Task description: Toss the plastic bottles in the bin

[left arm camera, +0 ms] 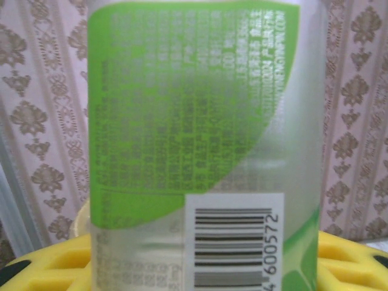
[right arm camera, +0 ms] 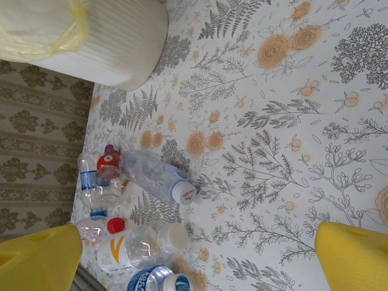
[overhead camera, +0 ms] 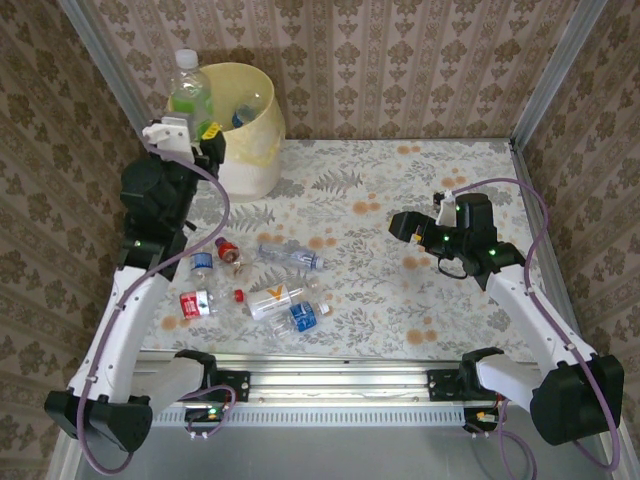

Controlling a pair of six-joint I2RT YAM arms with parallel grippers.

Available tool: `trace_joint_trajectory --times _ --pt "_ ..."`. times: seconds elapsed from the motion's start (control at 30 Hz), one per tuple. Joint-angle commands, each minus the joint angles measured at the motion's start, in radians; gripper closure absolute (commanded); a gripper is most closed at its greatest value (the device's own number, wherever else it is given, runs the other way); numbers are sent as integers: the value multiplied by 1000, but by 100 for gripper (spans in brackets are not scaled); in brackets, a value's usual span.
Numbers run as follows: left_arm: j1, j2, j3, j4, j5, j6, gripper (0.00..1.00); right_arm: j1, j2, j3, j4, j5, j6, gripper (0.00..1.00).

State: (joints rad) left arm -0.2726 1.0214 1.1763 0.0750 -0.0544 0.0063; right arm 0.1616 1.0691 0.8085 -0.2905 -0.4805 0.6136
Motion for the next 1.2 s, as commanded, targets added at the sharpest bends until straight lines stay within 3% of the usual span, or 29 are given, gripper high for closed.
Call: trace_joint_trajectory --times 0.0,0.77,0.9,1.07,1.1,1.17 --pt "16 -15 -9 58 -30 -25 53 -5 0 4 13 -23 4 0" --pt "67 165 150 -57 76 -49 52 -5 19 6 21 -26 -2 0" --pt "100 271 250 -144 121 -62 52 -5 32 12 25 -26 -5 0" --pt "151 508 508 -361 147 -80 52 -5 41 18 21 -26 -11 0" --pt "154 550 557 -400 135 -80 51 -5 41 17 21 -27 -11 0" --pt "162 635 631 -450 133 -87 36 -5 34 15 17 -24 -11 0"
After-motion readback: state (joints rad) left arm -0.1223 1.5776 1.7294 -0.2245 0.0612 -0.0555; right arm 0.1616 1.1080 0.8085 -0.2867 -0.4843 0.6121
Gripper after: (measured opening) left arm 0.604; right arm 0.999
